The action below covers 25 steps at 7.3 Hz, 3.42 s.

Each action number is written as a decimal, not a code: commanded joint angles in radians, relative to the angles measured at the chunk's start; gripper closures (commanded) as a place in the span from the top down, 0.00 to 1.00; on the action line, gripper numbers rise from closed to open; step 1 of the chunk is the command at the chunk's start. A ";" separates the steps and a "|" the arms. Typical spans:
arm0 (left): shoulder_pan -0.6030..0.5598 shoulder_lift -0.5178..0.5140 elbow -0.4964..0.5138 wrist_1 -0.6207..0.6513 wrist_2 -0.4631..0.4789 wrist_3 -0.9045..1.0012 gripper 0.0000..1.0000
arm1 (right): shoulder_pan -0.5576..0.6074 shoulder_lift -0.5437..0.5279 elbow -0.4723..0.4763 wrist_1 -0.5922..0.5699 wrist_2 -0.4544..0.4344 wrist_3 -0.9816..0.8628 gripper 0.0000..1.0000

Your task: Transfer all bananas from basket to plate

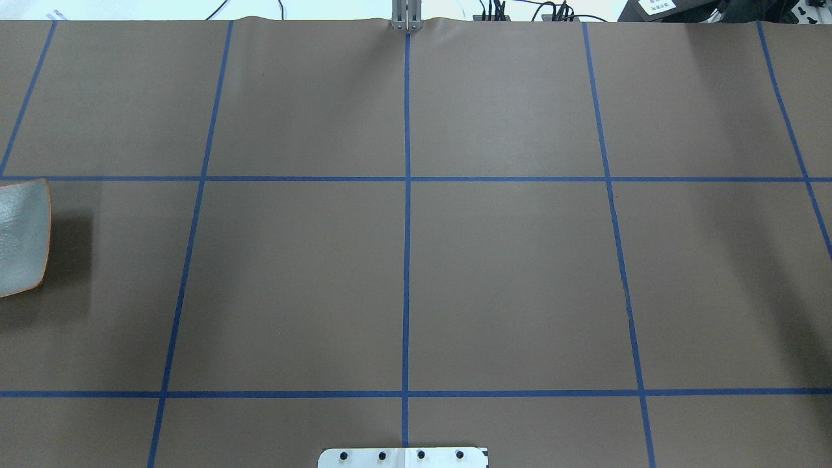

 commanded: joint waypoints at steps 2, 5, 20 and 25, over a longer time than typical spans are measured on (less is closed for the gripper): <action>0.001 0.001 0.019 -0.003 -0.008 -0.001 0.99 | -0.013 0.000 -0.002 0.000 -0.004 -0.003 1.00; 0.004 0.000 0.017 -0.006 -0.013 0.002 0.99 | -0.023 0.002 0.000 0.000 0.008 0.027 1.00; 0.019 -0.002 0.008 -0.029 -0.013 -0.001 0.99 | -0.023 -0.115 -0.135 0.146 -0.151 0.096 0.99; 0.019 -0.002 -0.003 -0.027 -0.013 -0.001 0.99 | -0.029 -0.114 -0.193 0.213 -0.202 0.159 0.98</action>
